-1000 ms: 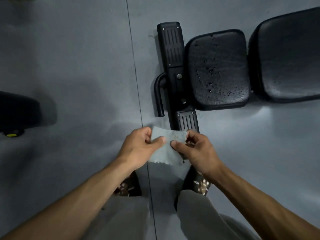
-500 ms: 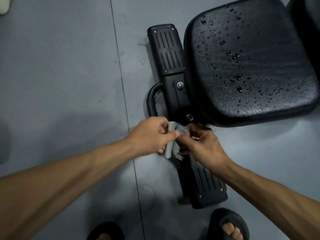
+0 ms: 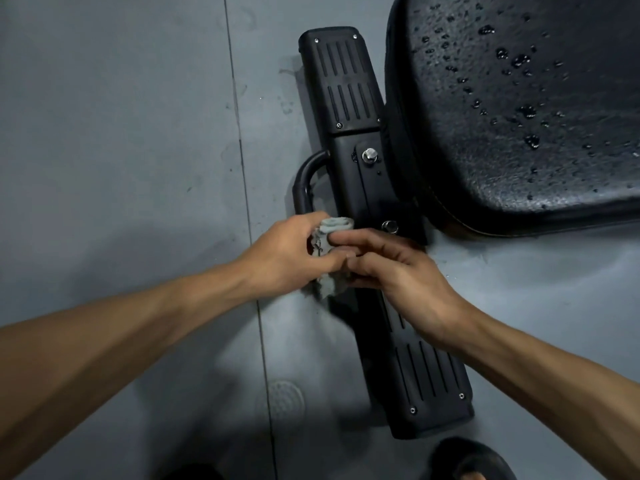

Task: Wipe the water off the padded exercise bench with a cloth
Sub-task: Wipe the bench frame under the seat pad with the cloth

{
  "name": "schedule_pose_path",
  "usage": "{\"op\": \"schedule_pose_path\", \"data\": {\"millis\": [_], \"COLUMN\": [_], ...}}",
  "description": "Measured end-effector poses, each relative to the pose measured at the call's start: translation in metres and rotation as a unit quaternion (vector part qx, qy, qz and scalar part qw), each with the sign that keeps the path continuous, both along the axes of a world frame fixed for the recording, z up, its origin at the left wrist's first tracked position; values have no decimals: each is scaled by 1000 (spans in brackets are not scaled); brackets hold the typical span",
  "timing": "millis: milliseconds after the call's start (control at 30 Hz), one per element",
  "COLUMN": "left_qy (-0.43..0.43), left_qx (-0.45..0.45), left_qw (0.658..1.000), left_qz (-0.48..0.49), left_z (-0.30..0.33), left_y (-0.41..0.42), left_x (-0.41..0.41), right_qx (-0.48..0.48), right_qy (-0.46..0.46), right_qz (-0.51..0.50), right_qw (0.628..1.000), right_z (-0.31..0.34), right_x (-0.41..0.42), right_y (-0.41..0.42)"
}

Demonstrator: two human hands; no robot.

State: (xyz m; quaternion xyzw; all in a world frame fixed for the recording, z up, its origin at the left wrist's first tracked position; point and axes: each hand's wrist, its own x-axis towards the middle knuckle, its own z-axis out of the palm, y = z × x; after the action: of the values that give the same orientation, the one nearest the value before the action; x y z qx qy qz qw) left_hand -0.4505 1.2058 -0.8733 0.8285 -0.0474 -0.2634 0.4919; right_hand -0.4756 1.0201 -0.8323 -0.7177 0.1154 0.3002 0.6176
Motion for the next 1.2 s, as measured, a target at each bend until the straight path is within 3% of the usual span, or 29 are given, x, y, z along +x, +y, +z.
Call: {"op": "schedule_pose_path", "data": {"millis": [133,233,367,467,567,700,900,1200], "left_qy": [57,97,186,145,-15,-154,-219,-225], "left_qx": [-98,-173,-247,-184,-2,158,189,148], "left_qw": [993,978,946,966,995,974,953,953], "left_qz": [35,68,98,107,99,51,87,141], "left_z": [-6,1,8,3,0,11,-12,-34], "left_y": [1,4,-3,-3,8,-2,-34,-52], "left_x": [-3,1,5,23,73,137,159,100], "right_qx": [31,-38,-35,-23,-31,-36,-23,-10], "right_qy": [-14,-67,13,19,19,19,6,16], "right_qz": [-71,-89,-47,-88,-95,-96,-83,-85], "right_qw": [997,993,998,996,995,995,996,996], "right_z": [-2,-7,-17,-19,-20,-22,-21,-22], "right_x": [2,0,3,8,11,12,13,10], "right_y": [0,-4,-2,-2,-9,-12,-7,-8]}}
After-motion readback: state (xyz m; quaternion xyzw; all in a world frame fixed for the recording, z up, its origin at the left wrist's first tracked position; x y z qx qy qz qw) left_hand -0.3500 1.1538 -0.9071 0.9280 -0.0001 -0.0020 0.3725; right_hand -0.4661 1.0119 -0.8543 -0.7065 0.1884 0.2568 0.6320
